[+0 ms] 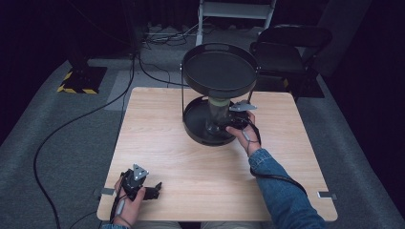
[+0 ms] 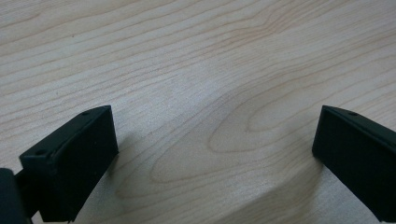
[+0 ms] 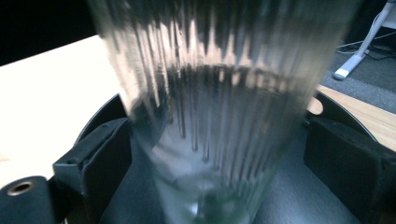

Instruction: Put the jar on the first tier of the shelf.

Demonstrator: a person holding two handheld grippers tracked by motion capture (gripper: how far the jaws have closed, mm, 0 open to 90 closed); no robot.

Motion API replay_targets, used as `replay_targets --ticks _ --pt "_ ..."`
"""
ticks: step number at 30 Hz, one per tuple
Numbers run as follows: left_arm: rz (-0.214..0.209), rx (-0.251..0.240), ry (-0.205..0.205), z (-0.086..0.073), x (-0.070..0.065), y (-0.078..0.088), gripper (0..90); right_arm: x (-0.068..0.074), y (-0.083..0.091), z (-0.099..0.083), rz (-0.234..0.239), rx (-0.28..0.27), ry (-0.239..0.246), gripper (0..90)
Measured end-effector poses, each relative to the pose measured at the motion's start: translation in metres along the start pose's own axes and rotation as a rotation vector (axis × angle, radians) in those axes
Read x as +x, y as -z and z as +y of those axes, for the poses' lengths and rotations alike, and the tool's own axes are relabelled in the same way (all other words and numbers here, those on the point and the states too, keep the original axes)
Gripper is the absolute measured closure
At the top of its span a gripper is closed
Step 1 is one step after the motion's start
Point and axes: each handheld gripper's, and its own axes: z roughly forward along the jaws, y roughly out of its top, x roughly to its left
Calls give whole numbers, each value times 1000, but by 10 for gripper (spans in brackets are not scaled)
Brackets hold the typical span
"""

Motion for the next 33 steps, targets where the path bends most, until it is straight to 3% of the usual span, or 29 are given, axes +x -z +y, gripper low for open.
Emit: replay_targets --ticks 26,33 --pt "-4 0 -3 0 0 0 0 20 74 4 59 2 15 87" --pt "-4 1 -4 0 1 0 0 23 90 2 53 9 16 93"
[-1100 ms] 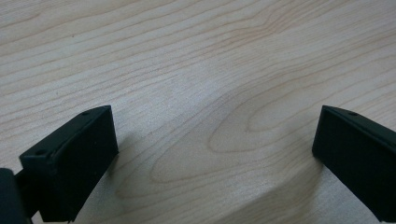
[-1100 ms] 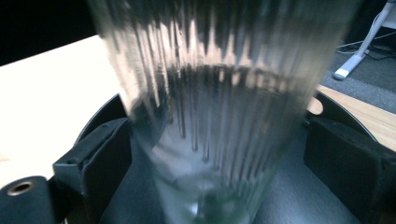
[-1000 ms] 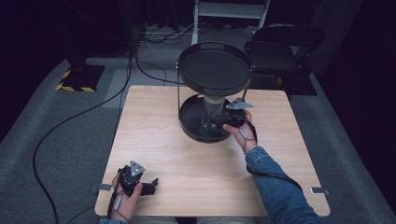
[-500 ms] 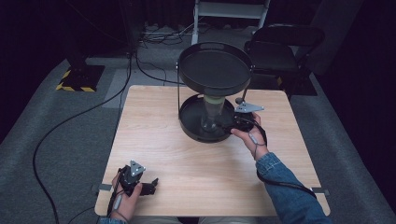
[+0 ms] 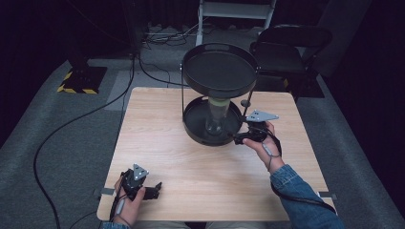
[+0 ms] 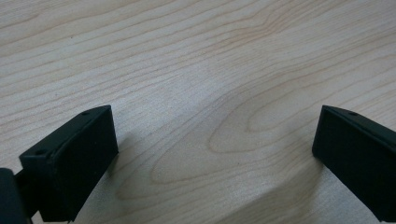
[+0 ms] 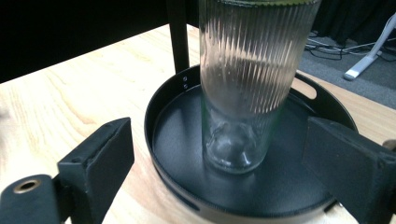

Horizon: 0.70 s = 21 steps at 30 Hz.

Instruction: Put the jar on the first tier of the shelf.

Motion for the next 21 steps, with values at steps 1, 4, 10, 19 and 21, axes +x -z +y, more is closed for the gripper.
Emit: replay_targets --ticks 1,4,10,19,21 --pt "0 1 1 0 0 0 0 0 3 -1 2 3 -6 93" --pt "0 1 0 0 0 0 0 1 11 -3 1 3 -9 93" --pt "0 0 0 0 0 0 0 -1 27 -5 -18 1 -8 101" --pt "-1 0 0 0 0 0 0 -2 47 -7 -26 0 3 101" --pt "-1 0 1 0 0 0 0 -3 52 -8 -27 -3 4 101"
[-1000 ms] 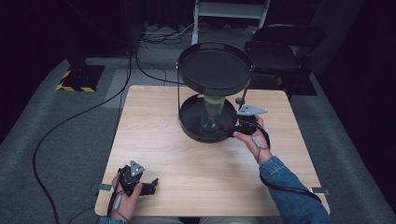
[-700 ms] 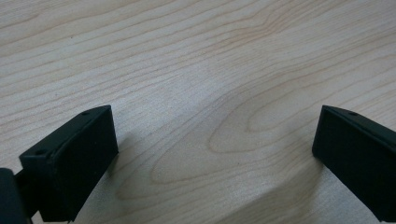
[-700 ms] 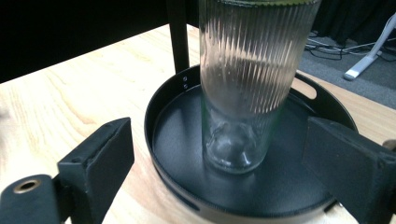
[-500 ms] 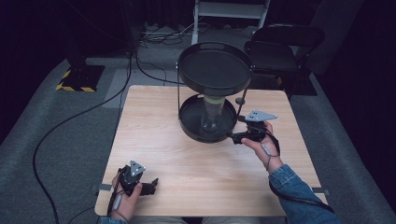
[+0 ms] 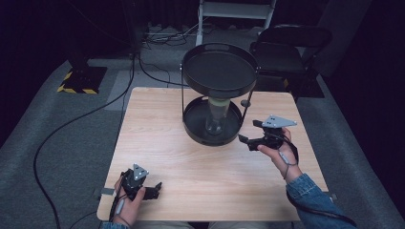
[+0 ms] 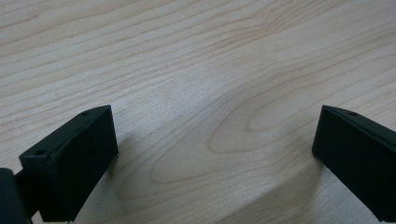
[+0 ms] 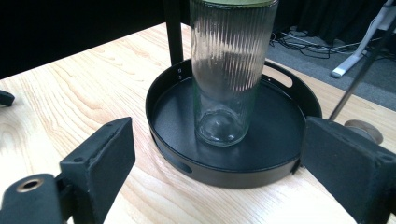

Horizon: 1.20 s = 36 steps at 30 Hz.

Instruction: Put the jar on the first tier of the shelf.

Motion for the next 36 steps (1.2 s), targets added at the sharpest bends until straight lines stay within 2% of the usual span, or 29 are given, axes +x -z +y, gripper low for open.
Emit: replay_targets --ticks 19,36 --pt "0 0 -1 0 0 0 0 -6 33 -16 -23 10 -19 95" --pt "0 1 -1 0 0 0 0 -11 53 -29 -39 19 -27 89"
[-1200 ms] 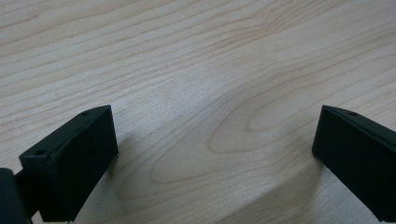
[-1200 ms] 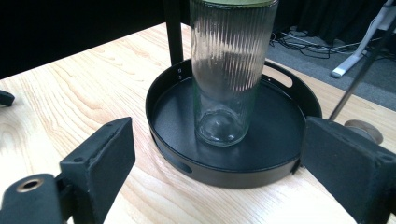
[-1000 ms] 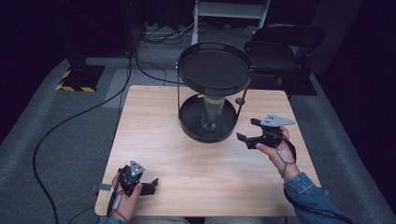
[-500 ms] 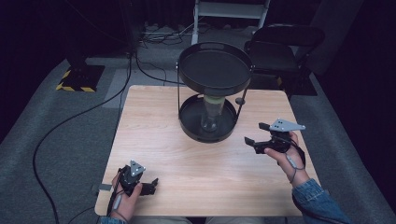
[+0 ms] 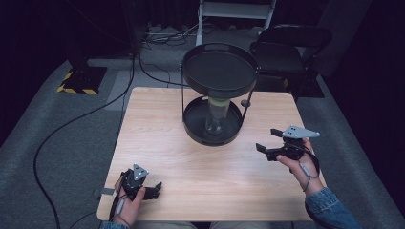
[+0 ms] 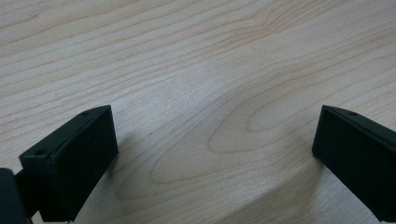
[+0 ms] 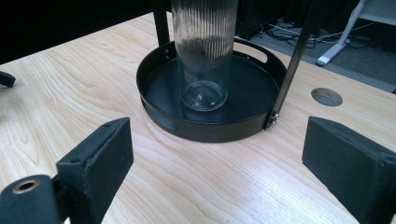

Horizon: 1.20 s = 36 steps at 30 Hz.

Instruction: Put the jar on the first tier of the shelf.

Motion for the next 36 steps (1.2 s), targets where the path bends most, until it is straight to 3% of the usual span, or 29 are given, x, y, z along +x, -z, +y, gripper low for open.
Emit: replay_targets --ticks 16,36 --pt "0 0 0 0 0 0 0 -7 20 -22 -24 6 -35 88" --pt "0 0 0 0 0 0 0 -16 39 -57 -56 63 -65 85"
